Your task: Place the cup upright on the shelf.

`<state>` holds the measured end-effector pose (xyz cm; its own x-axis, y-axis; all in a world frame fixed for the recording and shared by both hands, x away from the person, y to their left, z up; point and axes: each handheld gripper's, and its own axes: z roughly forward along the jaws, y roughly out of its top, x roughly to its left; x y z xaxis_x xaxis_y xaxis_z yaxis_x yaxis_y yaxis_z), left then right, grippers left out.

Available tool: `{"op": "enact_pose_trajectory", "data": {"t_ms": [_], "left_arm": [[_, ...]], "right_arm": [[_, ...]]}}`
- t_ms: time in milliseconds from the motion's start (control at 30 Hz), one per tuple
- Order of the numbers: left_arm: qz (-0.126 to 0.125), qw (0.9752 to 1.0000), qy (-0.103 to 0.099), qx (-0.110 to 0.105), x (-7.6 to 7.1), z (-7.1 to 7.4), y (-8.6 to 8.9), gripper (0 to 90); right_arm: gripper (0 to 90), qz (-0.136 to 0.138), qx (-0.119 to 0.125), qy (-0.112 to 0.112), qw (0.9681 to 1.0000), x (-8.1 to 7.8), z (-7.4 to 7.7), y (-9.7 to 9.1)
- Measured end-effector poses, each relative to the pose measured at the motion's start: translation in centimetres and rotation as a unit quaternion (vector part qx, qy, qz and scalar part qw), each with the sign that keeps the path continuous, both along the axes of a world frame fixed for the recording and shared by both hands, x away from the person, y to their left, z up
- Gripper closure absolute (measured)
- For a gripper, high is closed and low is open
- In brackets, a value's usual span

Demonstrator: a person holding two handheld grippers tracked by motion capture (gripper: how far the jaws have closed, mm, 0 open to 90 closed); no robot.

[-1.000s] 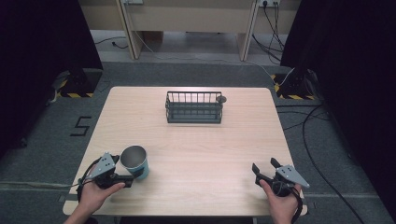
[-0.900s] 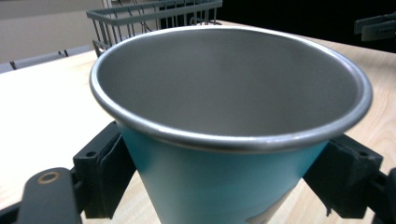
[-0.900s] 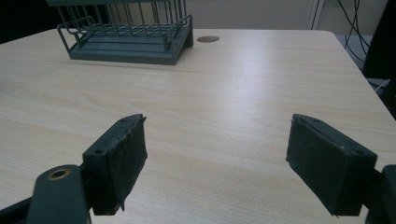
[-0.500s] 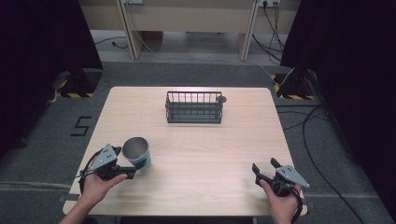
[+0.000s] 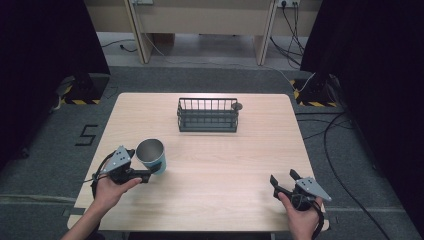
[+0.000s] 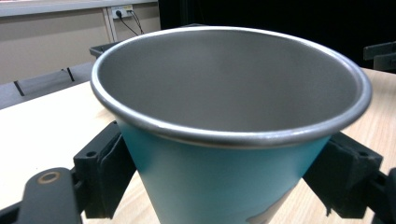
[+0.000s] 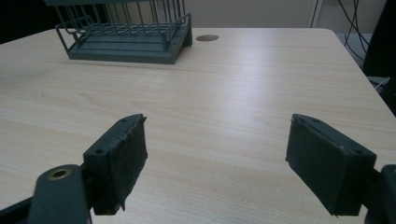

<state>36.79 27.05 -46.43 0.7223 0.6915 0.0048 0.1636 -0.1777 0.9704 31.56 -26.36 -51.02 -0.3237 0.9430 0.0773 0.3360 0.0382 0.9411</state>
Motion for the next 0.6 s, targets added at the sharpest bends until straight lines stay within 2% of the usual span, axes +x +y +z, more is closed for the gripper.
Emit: {"op": "enact_pose_trajectory", "data": {"t_ms": [600], "left_arm": [[-0.007,0.9999,-0.01,-0.009,2.2,1.1,-1.8,16.4]], "right_arm": [[21.3,0.0,0.002,0.002,1.0,0.0,0.0,0.0]]}}
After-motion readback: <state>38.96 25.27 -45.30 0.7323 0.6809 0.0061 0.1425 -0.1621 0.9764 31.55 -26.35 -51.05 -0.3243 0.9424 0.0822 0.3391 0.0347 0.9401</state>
